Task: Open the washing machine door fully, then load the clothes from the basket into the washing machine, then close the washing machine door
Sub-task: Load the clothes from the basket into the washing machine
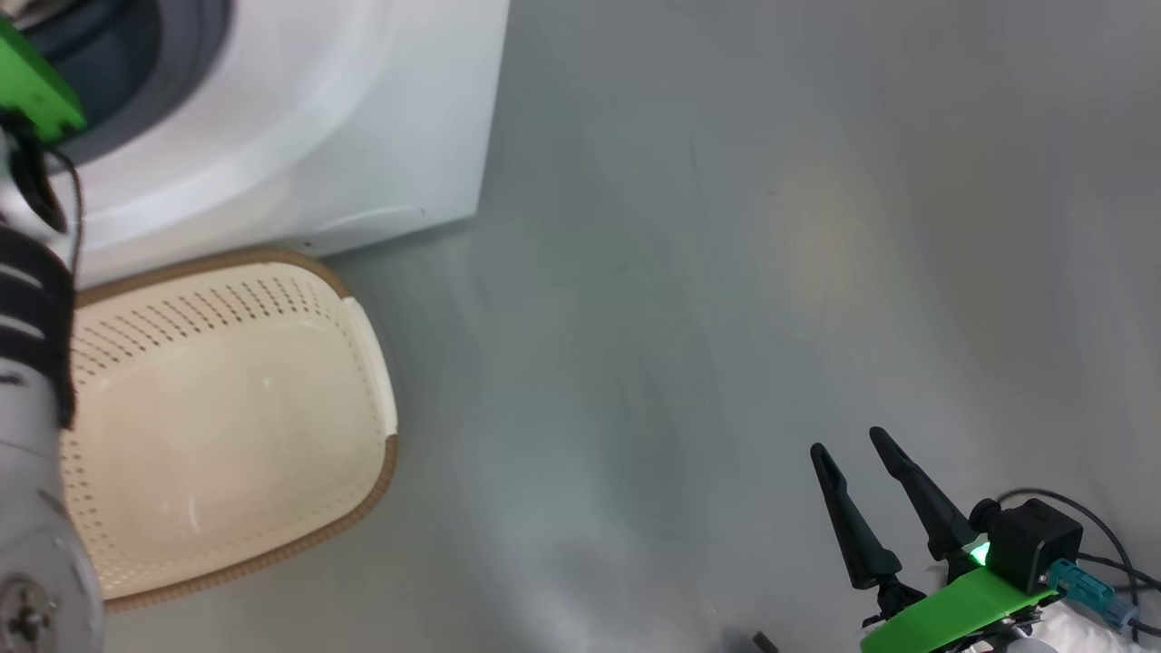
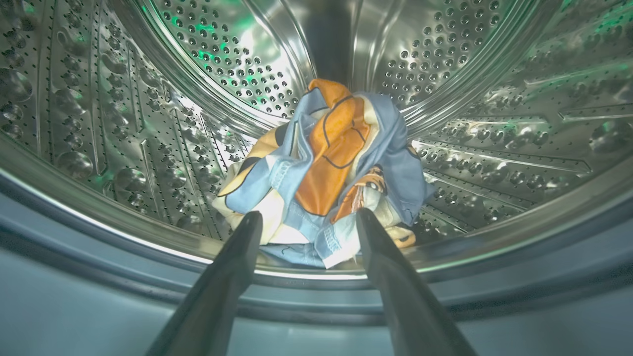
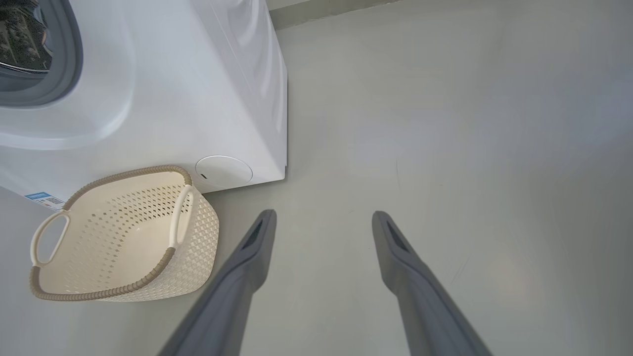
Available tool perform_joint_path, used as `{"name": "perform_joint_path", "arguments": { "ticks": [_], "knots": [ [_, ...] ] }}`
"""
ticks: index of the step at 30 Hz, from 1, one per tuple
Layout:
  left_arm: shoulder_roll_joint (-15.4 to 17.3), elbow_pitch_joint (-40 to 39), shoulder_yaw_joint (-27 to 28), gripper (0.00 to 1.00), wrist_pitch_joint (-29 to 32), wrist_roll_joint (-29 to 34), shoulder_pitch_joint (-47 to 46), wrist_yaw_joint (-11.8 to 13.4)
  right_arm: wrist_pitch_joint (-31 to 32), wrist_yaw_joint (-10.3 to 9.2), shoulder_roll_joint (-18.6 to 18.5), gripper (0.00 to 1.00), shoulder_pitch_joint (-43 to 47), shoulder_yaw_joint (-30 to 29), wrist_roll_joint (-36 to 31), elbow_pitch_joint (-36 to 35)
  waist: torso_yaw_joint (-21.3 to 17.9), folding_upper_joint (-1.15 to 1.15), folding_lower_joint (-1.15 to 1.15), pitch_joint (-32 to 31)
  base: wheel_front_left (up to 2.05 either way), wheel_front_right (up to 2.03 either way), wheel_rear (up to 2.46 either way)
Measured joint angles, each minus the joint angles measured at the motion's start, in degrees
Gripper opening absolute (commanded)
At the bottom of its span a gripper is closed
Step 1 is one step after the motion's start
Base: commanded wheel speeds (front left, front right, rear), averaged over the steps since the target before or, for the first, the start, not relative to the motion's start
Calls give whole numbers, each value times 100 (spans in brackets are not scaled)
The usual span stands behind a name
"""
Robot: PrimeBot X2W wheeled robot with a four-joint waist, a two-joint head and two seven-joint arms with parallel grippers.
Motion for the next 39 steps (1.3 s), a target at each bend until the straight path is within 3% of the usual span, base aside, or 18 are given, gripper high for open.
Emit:
{"name": "perform_joint_path", "arguments": {
  "ticks": [13, 39],
  "knots": [
    [-276, -2, 122, 100, -55, -366, 1063, -348, 0, 0, -46, 100, 20, 52, 1, 160, 348, 0, 0, -847, 0, 0, 0],
    [-829, -1670, -160, 100, -96, -557, 3591, -1146, 0, 0, 2, 100, 263, -258, -9, 225, 1087, 0, 0, -2077, 0, 0, 0]
  ]
}}
